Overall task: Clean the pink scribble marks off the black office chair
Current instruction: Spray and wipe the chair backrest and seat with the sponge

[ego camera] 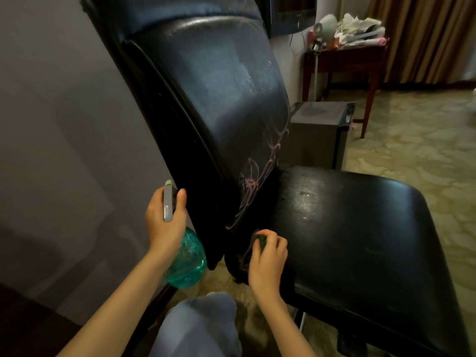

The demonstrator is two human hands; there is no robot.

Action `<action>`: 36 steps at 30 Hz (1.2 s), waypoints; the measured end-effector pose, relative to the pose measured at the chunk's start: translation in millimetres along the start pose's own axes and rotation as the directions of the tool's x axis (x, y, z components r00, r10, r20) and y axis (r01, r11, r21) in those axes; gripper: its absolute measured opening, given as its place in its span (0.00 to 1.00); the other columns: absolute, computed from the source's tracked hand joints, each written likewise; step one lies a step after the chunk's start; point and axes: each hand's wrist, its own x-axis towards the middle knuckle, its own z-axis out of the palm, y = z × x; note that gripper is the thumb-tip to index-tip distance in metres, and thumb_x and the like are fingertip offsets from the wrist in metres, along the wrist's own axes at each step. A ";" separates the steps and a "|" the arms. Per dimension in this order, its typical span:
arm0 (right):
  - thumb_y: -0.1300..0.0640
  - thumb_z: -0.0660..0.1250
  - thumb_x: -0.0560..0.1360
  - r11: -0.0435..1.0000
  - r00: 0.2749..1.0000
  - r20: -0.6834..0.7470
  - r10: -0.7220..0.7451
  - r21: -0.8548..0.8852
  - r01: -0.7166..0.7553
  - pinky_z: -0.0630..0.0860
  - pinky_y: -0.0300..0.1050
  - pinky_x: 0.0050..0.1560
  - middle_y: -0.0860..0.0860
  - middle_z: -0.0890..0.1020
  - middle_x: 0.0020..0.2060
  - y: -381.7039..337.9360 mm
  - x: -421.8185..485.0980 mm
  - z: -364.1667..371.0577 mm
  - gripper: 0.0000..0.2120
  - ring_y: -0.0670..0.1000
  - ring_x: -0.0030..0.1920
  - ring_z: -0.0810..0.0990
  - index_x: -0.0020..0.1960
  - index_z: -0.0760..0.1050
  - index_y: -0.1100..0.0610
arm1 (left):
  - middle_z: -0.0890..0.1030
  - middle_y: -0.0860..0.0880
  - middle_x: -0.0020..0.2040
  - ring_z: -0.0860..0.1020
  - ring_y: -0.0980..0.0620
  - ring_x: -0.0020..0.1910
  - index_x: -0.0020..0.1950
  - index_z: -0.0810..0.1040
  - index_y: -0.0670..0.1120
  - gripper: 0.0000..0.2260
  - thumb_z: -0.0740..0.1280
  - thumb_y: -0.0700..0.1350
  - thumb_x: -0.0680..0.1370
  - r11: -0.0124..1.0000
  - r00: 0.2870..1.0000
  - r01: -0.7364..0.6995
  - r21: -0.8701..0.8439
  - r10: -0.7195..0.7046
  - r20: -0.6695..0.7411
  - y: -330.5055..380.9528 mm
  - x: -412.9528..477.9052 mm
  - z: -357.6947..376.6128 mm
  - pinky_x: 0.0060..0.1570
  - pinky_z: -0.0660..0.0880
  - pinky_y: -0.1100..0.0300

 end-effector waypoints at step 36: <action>0.64 0.61 0.78 0.928 0.970 0.051 -0.236 0.307 0.210 0.64 0.22 0.52 0.50 0.70 0.52 -61.9 71.4 -64.0 0.12 0.32 0.51 0.70 0.52 0.70 0.47 | 0.78 0.49 0.38 0.77 0.51 0.38 0.44 0.76 0.52 0.05 0.69 0.42 0.74 0.995 0.996 -0.085 -0.049 0.087 0.038 -16.2 -53.4 12.7 0.35 0.74 0.55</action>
